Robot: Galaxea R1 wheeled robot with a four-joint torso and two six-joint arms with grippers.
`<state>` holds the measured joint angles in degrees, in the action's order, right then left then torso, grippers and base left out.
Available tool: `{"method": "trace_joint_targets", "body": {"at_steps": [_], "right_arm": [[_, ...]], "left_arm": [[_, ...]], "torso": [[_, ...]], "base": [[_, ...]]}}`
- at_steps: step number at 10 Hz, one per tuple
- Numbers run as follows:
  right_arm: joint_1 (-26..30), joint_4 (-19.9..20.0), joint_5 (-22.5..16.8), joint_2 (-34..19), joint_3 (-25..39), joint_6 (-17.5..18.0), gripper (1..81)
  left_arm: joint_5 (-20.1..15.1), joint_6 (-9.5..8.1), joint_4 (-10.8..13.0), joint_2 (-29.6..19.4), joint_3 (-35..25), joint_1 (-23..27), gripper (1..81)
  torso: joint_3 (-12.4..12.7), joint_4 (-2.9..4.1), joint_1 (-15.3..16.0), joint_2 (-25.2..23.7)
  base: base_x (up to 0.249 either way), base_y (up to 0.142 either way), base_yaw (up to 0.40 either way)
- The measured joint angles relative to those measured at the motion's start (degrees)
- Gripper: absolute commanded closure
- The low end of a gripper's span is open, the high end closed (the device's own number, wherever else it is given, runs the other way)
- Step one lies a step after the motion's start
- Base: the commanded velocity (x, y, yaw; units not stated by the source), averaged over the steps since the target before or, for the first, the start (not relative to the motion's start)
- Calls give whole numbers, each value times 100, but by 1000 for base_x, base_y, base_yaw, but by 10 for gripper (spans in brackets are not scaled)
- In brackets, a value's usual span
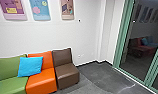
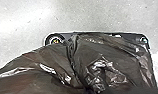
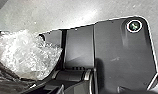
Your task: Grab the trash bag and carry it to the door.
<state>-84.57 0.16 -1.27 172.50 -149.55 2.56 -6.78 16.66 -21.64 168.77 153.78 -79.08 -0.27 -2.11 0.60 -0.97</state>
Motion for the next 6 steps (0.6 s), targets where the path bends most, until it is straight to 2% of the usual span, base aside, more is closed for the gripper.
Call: {"method": "trace_joint_targets", "body": {"at_steps": [2, 6], "right_arm": [[-2, 0, 0, 0, -1, 2, 10], [-2, 0, 1, 18, -89, 2, 10]], "left_arm": [[11, 0, 0, 111, 96, 41, 811], [-9, 0, 1, 434, 683, 41, 811]], "torso": [[0, 0, -4, 2], [0, 0, -6, 2]], "base": [[0, 0, 0], [0, 0, 0]]}}
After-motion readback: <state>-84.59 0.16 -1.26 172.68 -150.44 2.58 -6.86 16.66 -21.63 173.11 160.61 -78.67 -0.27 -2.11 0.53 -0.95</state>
